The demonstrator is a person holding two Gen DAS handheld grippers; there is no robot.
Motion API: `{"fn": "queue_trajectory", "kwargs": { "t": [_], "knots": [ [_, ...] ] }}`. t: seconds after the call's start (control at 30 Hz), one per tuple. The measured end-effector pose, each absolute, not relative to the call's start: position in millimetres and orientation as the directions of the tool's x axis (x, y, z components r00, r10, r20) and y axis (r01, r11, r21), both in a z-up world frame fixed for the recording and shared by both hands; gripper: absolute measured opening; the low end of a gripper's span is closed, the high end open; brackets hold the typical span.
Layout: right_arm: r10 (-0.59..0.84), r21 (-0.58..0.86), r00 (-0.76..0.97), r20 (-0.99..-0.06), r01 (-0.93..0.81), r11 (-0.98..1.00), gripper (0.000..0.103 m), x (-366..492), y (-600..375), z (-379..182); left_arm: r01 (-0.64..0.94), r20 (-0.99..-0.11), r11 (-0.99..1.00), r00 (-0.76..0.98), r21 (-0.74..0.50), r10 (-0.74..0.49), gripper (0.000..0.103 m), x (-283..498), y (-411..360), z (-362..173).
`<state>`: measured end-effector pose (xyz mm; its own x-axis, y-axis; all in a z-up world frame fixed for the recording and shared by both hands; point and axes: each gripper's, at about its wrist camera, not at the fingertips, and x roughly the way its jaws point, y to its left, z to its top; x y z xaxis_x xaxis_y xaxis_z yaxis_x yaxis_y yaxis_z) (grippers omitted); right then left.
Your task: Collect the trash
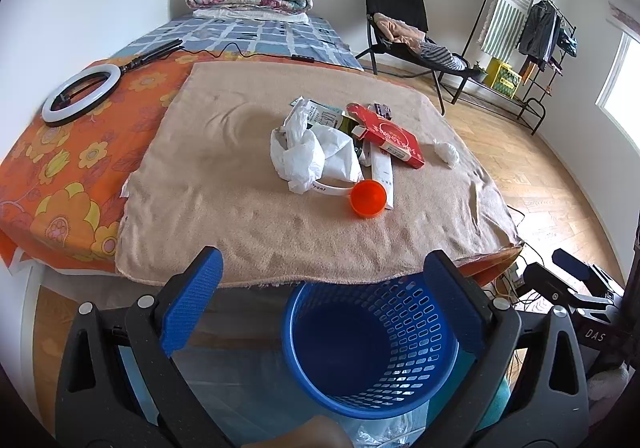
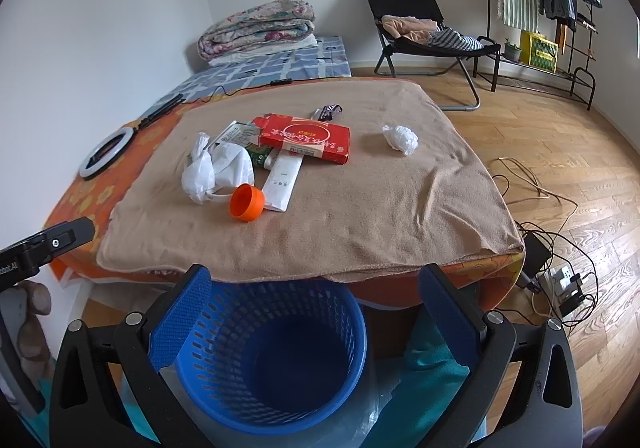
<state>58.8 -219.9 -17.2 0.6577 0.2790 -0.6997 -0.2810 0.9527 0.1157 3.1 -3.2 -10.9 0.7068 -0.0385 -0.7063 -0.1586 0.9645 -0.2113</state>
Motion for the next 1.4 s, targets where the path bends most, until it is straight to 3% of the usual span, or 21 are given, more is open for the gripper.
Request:
{"fn": "queue_trajectory", "kwargs": {
  "t": [1.4],
  "knots": [
    [0.288, 0.117, 0.646, -0.707, -0.296, 0.948, 0.102, 56.4, -214.5, -19.9, -0.158, -0.705, 0.963, 0.707, -0.217, -0.043, 0.102, -1.5, 1.2, -6.8]
  ]
}}
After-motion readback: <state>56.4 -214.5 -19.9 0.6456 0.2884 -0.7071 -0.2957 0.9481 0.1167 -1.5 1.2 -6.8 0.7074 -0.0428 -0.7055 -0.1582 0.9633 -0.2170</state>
